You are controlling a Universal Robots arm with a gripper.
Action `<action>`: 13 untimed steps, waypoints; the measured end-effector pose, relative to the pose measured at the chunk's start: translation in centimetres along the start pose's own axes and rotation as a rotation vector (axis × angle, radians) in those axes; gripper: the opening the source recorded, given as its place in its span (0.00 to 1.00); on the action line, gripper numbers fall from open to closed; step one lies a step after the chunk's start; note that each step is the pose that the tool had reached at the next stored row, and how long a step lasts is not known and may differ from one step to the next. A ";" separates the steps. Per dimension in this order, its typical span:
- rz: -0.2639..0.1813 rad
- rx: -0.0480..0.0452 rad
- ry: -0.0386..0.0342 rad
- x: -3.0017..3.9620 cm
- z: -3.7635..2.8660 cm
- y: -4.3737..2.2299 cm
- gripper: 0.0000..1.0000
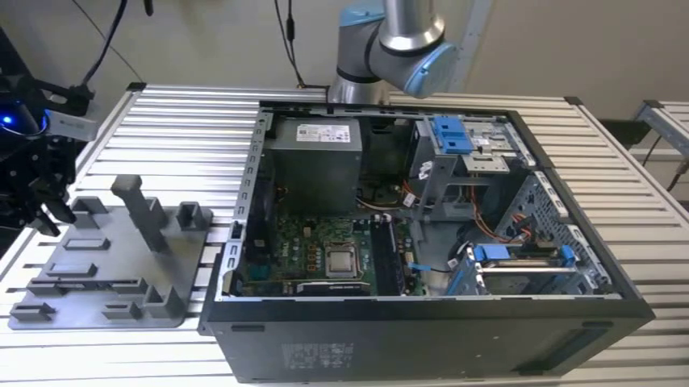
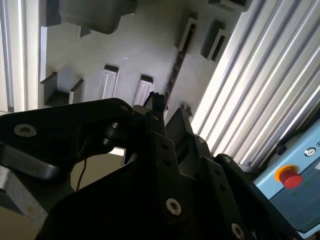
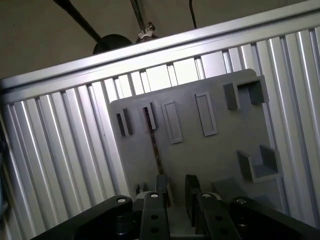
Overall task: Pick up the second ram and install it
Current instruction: 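Pick up the second ram and move it above second insertion slot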
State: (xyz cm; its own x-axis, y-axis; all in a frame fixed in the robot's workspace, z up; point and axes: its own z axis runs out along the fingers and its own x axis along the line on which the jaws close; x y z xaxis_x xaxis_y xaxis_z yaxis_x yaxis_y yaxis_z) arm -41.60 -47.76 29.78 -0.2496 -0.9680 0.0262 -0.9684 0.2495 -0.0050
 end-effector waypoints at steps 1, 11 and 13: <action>0.000 -0.0001 0.0000 0.00 0.00 0.01 0.30; 0.000 0.0000 -0.0001 0.01 0.22 0.05 0.30; 0.000 0.0001 -0.0002 0.02 0.33 0.11 0.30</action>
State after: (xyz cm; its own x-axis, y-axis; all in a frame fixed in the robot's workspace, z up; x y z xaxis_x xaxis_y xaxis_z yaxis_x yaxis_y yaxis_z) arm -41.71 -47.76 29.45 -0.2497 -0.9680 0.0260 -0.9683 0.2497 -0.0051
